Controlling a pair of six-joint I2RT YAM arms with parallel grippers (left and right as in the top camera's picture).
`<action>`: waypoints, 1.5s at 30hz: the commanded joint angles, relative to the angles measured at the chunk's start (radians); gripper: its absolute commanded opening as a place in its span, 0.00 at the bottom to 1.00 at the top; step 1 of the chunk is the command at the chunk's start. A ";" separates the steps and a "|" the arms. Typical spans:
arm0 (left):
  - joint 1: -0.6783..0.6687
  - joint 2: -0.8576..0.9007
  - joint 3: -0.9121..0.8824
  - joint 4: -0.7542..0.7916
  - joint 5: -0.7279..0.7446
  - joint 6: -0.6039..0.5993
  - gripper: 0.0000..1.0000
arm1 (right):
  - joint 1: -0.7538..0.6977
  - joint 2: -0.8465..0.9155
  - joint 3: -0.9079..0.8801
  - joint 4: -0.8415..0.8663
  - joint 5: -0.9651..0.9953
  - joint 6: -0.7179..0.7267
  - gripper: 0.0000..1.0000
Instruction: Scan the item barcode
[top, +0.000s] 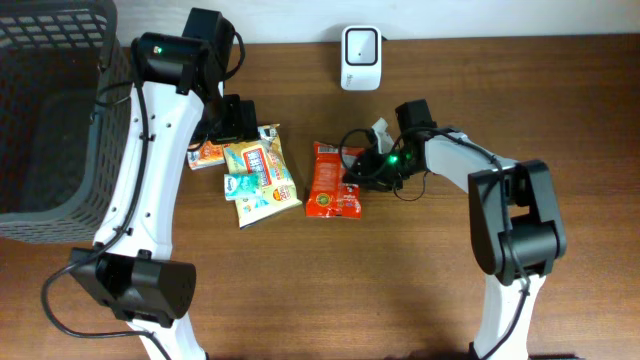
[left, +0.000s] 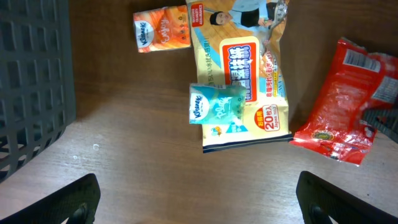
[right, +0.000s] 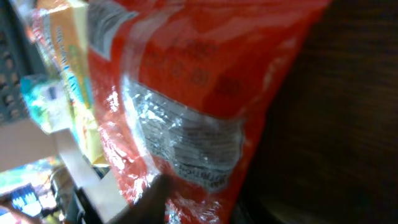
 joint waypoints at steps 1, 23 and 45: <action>0.003 -0.017 0.011 -0.003 -0.007 -0.007 0.99 | 0.000 0.060 -0.026 -0.005 0.088 0.008 0.04; 0.003 -0.017 0.011 -0.001 -0.008 -0.007 0.99 | -0.132 -0.223 0.018 -0.089 -0.632 -0.513 0.04; 0.003 -0.012 0.010 -0.001 0.079 -0.006 0.99 | -0.119 -0.151 0.011 -0.230 0.152 -0.238 0.80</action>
